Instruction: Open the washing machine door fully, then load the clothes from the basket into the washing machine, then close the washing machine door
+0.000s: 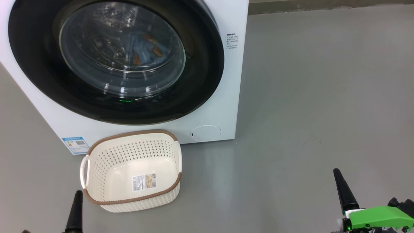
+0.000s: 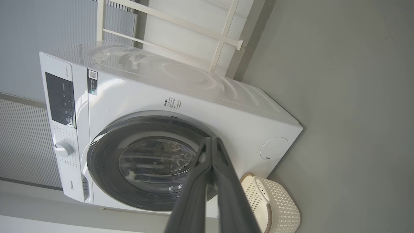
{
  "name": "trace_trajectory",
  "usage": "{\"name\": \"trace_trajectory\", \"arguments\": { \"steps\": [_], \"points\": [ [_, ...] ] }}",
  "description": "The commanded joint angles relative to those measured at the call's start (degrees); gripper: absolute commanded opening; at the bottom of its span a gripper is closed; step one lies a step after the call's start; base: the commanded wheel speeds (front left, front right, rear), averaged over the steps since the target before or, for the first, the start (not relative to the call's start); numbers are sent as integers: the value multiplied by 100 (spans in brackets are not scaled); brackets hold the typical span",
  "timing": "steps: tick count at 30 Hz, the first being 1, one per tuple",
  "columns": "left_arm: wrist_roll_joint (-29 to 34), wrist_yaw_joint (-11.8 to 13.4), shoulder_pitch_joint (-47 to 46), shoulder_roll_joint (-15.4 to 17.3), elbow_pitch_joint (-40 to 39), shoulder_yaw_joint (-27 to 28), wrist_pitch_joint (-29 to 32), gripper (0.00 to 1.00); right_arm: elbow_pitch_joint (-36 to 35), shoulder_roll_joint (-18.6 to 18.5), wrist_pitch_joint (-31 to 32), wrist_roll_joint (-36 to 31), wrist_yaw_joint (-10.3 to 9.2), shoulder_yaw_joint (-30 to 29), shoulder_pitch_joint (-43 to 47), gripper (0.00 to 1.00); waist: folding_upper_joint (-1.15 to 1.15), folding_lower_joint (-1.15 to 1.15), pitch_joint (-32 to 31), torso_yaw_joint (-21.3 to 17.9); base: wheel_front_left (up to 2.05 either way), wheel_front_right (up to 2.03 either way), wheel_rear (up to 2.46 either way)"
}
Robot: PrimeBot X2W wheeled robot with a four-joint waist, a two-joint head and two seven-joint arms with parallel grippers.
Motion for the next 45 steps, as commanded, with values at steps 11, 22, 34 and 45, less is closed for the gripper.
{"name": "trace_trajectory", "arguments": {
  "steps": [11,22,34,45],
  "points": [
    [-746,-17,-407,50,-7,247,221,0,-67,-61,238,890,-6,29,-287,0,0,0,-18,-6,0,0,0],
    [-1322,-18,-531,18,79,310,391,0,-17,-58,412,1518,-7,-27,-340,0,0,0,-34,-12,0,0,0],
    [-1503,-19,-574,-4,109,348,461,0,1,-42,489,1713,-8,-67,-359,0,0,0,-39,-14,0,0,0],
    [-1486,-19,-575,-19,110,369,478,0,3,-23,510,1691,-8,-94,-361,0,0,0,-39,-14,0,0,0]
  ]
}}
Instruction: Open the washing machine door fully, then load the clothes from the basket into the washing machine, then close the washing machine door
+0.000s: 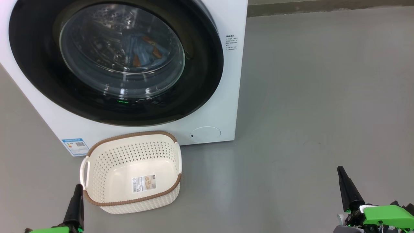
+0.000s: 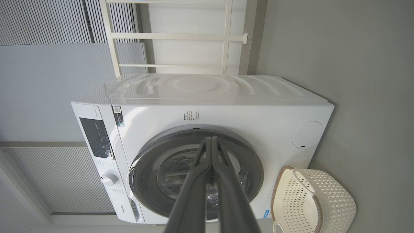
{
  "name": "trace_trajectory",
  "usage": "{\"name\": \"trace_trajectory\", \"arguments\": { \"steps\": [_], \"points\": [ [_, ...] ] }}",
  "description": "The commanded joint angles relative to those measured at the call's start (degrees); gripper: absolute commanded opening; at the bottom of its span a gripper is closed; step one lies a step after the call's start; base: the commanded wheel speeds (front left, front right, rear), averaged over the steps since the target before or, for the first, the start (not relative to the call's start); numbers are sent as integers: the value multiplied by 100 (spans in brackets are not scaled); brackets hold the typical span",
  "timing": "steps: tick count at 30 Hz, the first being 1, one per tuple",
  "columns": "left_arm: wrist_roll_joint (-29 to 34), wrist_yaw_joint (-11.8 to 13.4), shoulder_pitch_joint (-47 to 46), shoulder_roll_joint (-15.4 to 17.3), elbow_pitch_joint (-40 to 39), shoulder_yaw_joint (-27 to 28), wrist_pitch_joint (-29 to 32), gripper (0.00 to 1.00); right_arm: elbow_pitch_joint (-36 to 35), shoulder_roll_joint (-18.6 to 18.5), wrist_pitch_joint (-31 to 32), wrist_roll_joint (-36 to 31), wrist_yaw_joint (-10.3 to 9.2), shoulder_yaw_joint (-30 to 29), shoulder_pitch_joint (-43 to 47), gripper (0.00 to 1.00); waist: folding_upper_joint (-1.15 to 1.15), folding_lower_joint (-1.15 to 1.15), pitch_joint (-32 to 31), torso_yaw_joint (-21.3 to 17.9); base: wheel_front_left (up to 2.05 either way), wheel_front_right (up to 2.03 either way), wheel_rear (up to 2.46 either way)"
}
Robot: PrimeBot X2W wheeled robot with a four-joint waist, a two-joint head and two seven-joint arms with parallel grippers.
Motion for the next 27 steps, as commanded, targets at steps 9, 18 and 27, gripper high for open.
{"name": "trace_trajectory", "arguments": {
  "steps": [9,18,27],
  "points": [
    [0,-19,-278,66,-105,207,41,0,-139,-19,39,-10,-8,99,-225,0,0,0,0,0,0,0,0],
    [9,-19,-278,58,-105,218,50,0,-138,-8,51,-22,-8,84,-226,0,0,0,0,0,0,0,0],
    [18,-19,-279,51,-104,229,59,0,-137,2,62,-35,-8,70,-228,0,0,0,0,0,0,0,0]
  ]
}}
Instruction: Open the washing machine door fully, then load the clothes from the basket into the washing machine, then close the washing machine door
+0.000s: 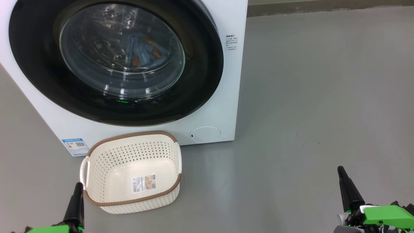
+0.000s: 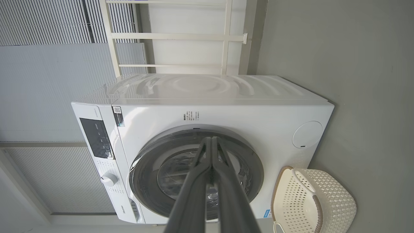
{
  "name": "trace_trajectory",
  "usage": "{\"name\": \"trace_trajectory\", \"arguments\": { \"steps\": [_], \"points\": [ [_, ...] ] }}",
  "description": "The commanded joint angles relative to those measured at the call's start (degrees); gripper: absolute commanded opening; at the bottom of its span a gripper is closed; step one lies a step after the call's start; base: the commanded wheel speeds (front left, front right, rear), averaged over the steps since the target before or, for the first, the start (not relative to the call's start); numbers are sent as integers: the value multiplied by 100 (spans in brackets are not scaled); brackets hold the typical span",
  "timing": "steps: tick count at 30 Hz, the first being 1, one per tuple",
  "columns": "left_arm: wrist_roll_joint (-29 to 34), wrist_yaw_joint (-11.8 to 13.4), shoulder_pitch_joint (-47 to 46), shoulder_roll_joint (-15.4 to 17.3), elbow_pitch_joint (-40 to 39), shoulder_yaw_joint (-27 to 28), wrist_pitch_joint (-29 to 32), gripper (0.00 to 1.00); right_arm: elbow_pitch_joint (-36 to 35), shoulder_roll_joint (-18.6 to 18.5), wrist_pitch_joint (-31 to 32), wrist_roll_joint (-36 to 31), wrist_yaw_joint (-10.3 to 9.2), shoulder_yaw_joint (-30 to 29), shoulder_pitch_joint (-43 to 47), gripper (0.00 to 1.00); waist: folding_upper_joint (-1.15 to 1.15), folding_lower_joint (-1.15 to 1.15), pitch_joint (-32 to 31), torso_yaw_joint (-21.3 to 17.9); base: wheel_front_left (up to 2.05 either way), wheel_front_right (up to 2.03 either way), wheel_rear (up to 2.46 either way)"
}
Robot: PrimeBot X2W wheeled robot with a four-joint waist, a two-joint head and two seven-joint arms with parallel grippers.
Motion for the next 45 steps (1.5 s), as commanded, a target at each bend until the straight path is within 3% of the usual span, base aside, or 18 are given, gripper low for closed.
{"name": "trace_trajectory", "arguments": {
  "steps": [1,45],
  "points": [
    [11,-19,-234,78,-111,199,32,0,-140,-15,29,-25,-8,104,-226,0,0,0,0,0,0,0,0],
    [44,-19,-237,50,-109,240,64,0,-137,23,71,-70,-8,51,-231,0,0,0,0,0,0,0,0]
  ]
}}
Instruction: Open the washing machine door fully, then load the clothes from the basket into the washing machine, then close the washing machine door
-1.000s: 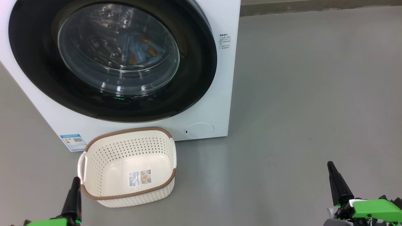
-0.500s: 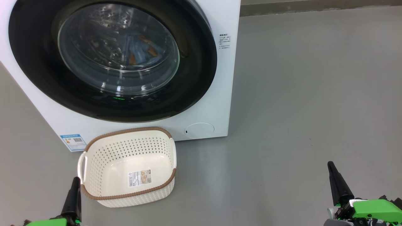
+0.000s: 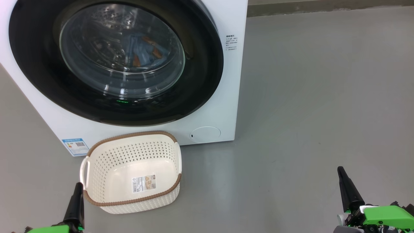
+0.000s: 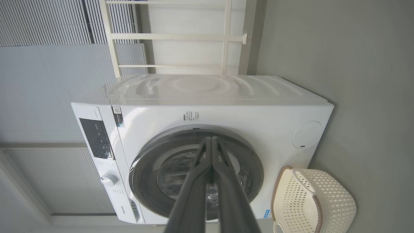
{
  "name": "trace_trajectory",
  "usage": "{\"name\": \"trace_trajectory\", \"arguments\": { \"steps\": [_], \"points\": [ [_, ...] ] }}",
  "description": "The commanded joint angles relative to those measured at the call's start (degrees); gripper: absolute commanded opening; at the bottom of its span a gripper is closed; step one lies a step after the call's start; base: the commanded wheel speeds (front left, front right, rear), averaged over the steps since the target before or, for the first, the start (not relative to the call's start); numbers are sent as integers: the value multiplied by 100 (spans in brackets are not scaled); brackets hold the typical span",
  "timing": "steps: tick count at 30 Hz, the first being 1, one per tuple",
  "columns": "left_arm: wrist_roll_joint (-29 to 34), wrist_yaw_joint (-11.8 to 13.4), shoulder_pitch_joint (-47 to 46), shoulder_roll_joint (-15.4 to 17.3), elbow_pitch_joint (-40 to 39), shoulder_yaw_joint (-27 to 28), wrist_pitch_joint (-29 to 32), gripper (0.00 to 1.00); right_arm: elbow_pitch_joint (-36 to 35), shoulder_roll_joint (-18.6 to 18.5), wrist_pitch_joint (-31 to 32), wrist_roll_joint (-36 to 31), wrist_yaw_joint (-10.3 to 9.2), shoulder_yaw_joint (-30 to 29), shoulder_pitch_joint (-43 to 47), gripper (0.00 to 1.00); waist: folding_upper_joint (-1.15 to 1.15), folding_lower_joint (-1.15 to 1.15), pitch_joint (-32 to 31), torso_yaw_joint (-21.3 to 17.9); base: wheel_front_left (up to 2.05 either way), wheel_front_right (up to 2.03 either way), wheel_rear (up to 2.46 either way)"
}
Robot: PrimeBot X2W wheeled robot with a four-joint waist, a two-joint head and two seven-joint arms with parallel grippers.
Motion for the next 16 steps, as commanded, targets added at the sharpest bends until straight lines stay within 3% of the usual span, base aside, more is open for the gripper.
{"name": "trace_trajectory", "arguments": {
  "steps": [1,16],
  "points": [
    [37,-19,-236,85,-110,194,35,0,-140,-20,48,-29,-6,102,-231,0,0,0,0,0,0,0,0],
    [45,-19,-237,78,-110,204,43,0,-140,-12,58,-39,-6,89,-232,0,0,0,0,0,0,0,0]
  ]
}}
